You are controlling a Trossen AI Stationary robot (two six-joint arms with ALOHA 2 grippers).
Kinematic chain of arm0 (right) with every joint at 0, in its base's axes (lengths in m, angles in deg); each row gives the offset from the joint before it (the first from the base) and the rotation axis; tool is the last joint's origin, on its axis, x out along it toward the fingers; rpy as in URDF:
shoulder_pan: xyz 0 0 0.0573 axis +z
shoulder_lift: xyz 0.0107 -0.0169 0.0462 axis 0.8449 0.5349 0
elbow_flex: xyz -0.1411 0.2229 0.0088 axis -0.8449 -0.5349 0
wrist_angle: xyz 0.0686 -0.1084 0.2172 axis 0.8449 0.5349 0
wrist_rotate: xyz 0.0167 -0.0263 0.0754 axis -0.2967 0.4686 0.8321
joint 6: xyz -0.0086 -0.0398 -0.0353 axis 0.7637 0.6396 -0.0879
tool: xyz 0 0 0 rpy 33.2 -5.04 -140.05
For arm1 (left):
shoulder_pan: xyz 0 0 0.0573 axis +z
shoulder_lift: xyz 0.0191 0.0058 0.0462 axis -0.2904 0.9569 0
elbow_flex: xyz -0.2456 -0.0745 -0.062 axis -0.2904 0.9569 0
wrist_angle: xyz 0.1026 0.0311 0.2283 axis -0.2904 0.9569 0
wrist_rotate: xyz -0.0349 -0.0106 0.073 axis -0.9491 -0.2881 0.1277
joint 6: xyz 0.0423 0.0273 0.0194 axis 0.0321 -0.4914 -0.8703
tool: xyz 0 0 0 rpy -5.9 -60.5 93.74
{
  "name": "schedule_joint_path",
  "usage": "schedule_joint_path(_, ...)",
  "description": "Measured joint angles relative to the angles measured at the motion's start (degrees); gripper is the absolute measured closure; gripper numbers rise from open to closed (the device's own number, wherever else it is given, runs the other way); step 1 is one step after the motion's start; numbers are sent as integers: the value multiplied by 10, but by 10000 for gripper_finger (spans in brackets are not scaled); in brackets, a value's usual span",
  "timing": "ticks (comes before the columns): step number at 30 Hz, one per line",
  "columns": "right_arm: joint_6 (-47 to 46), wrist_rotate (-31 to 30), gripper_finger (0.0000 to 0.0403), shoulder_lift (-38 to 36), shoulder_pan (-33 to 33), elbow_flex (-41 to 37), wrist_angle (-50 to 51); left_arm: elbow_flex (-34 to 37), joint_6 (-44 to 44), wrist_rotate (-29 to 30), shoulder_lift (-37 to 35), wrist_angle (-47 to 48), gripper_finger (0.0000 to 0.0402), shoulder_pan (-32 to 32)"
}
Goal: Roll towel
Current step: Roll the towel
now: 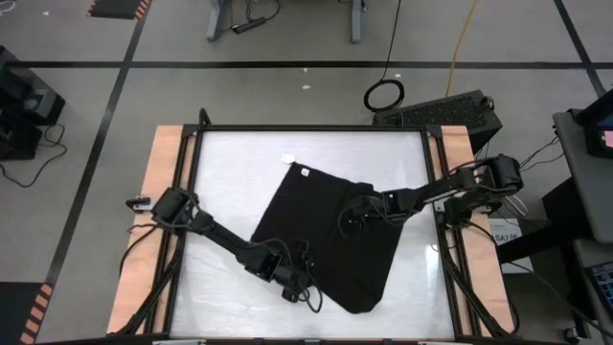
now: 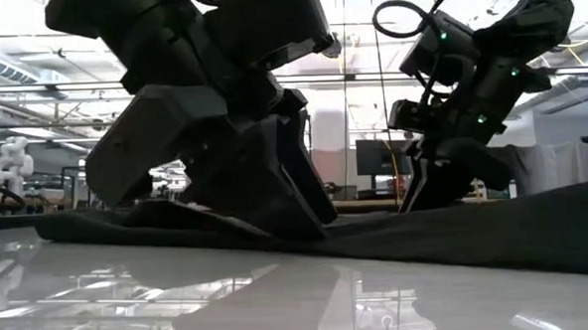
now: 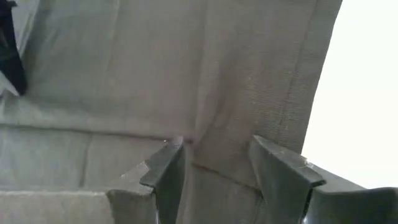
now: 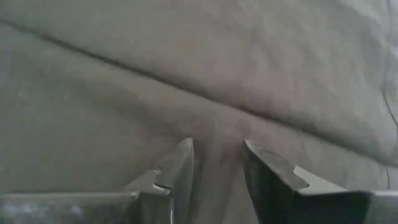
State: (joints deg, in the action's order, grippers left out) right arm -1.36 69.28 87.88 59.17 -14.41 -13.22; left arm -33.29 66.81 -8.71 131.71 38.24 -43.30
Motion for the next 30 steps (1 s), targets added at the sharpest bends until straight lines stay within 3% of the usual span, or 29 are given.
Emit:
schedule_joint_path(11, 9, 34, 271, 0, -37, -1, -16, -9, -28, 86, 2, 24, 213, -52)
schedule_joint_path(23, -11, 29, 271, 0, -65, -1, -6, -23, -25, 90, 2, 35, 213, -85)
schedule_joint_path(30, -35, 30, 271, 0, -76, -1, -1, -23, -11, 122, 1, 33, 213, -102)
